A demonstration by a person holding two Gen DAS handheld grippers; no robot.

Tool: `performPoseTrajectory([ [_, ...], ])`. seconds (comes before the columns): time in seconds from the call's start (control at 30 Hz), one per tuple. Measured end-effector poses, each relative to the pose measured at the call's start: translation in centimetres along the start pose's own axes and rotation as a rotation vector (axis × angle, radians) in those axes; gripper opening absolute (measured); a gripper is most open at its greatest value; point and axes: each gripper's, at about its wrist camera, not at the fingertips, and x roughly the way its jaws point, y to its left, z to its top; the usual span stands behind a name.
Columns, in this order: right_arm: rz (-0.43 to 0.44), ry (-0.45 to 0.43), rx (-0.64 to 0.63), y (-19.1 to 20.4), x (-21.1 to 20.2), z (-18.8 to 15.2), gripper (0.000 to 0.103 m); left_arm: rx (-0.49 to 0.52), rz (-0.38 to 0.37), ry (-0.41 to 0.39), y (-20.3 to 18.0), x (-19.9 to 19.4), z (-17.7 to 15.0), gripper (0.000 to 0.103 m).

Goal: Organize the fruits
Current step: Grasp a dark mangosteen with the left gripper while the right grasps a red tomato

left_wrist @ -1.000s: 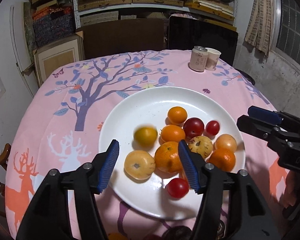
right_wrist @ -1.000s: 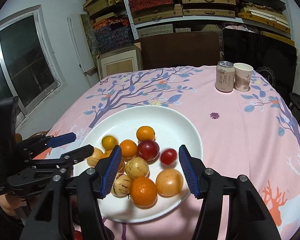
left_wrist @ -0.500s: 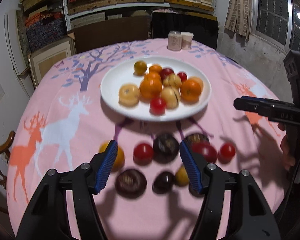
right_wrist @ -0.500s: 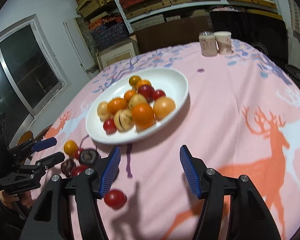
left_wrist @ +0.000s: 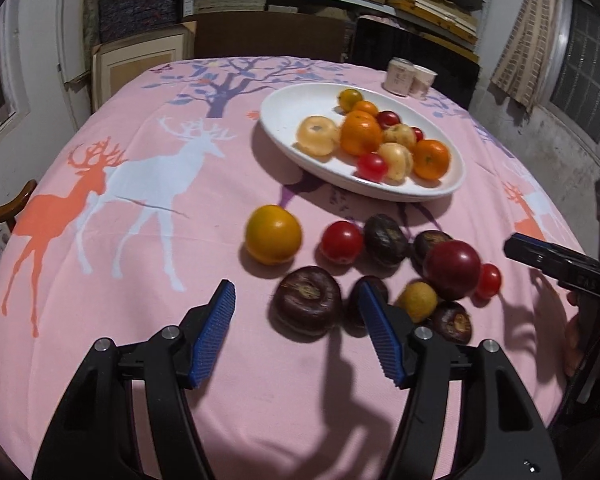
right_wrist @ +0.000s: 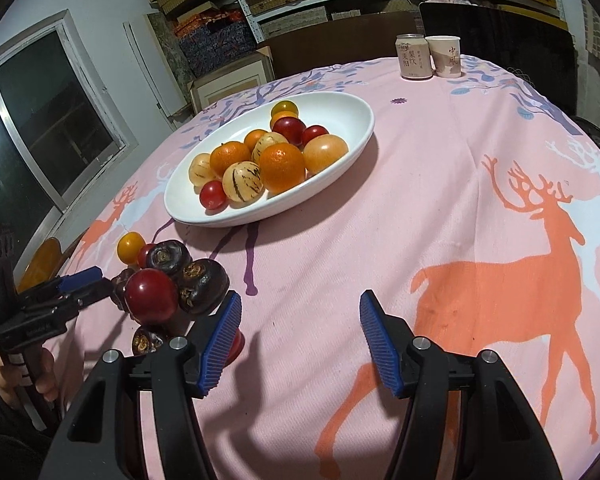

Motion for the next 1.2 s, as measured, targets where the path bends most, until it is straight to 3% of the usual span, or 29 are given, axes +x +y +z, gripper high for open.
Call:
performPoseTrajectory([
  [0.07,0.002,0.000,-0.001,0.0,0.0,0.1,0.062,-0.012,0.031,0.019,0.5,0.6,0.0,0.064],
  [0.13,0.002,0.003,-0.004,0.0,0.1,0.0,0.062,-0.008,0.008,0.022,0.6,0.9,0.0,0.065],
  [0.3,0.004,0.007,-0.002,0.0,0.2,0.0,0.062,0.105,0.033,0.013,-1.8,1.1,-0.2,0.061],
  [0.47,0.004,0.011,-0.004,0.0,0.3,0.1,0.062,0.137,0.030,0.069,-1.6,2.4,-0.5,0.047],
  [0.53,0.004,0.010,-0.003,0.0,0.3,0.1,0.062,0.158,0.024,0.061,-1.9,2.2,-0.5,0.041],
  [0.73,0.020,0.002,-0.031,0.5,0.0,0.0,0.062,0.111,0.023,0.000,-1.2,1.1,-0.5,0.041],
  [1.03,0.021,0.038,-0.252,5.6,-0.2,-1.5,0.062,0.127,0.009,-0.065,-2.4,-1.7,0.0,0.041],
  [1.13,0.044,0.097,-0.263,6.3,1.0,-1.6,0.040,0.140,0.002,-0.064,-2.8,-1.9,-0.1,0.041],
  [1.2,0.016,0.110,-0.261,6.3,1.7,-1.6,0.039,0.141,0.000,-0.058,-2.9,-1.7,-0.3,0.041],
])
